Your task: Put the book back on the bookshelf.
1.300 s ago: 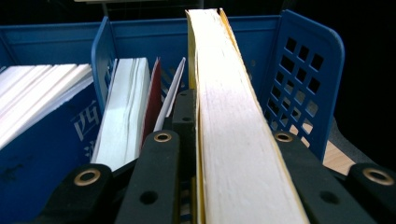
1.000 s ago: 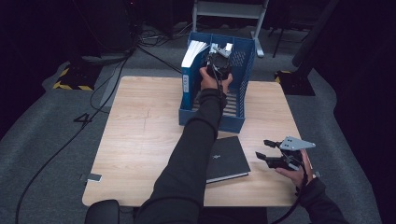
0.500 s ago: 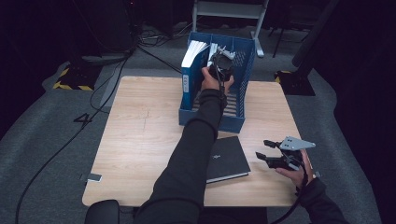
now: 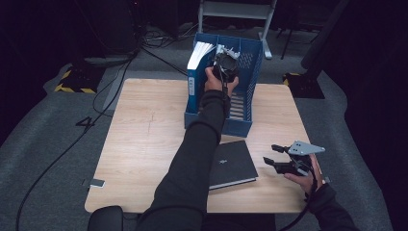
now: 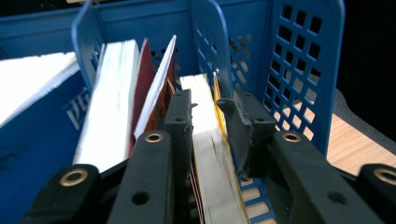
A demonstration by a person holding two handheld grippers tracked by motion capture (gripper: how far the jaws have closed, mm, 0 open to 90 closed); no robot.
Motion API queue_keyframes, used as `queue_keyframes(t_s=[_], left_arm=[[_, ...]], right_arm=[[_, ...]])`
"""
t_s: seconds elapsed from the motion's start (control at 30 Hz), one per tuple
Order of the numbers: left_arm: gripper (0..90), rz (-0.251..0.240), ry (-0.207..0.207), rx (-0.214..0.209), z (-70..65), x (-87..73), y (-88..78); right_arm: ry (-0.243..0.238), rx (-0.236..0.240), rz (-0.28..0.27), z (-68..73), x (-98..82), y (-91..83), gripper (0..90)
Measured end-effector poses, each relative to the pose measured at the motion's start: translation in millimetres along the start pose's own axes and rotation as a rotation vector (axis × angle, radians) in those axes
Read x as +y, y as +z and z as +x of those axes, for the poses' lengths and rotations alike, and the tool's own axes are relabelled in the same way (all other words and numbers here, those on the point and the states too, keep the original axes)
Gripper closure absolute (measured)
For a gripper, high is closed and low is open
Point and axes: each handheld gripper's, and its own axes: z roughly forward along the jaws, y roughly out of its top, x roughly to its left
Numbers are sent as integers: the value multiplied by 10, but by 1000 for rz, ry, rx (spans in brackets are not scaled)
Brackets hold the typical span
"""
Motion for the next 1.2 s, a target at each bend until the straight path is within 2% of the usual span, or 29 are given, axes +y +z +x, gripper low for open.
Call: queue_keyframes(t_s=[0.1,0.13,0.2,0.3,0.37,0.57,0.9,1.03,1.13,1.17,1.2], left_arm=[[676,-10,1,-20,20,23,-40],[676,-11,18,-21,32,40,-75],[654,-17,26,-48,66,57,-153],[642,-19,46,-59,88,57,-210],[642,-24,69,-83,122,44,-297],[624,-33,90,-138,200,-31,-467],[621,-53,154,-225,217,-278,-742],[634,-39,178,-257,196,-438,-796],[645,-24,189,-265,174,-530,-795],[646,-6,201,-267,156,-621,-780],[645,-6,201,-267,156,-621,-780]], right_arm=[[1,1,0,0,-1,-3,369],[1,1,0,0,-1,-3,369],[-1,2,1,3,1,-5,368],[-1,0,2,3,0,-2,368],[-2,0,3,8,1,-1,367],[-1,2,7,8,-2,12,367],[-1,1,18,13,-5,24,367],[-1,2,18,15,-6,31,367],[-2,3,19,16,-6,32,367],[-2,3,20,14,-8,35,367],[-2,3,20,14,-8,35,367]])
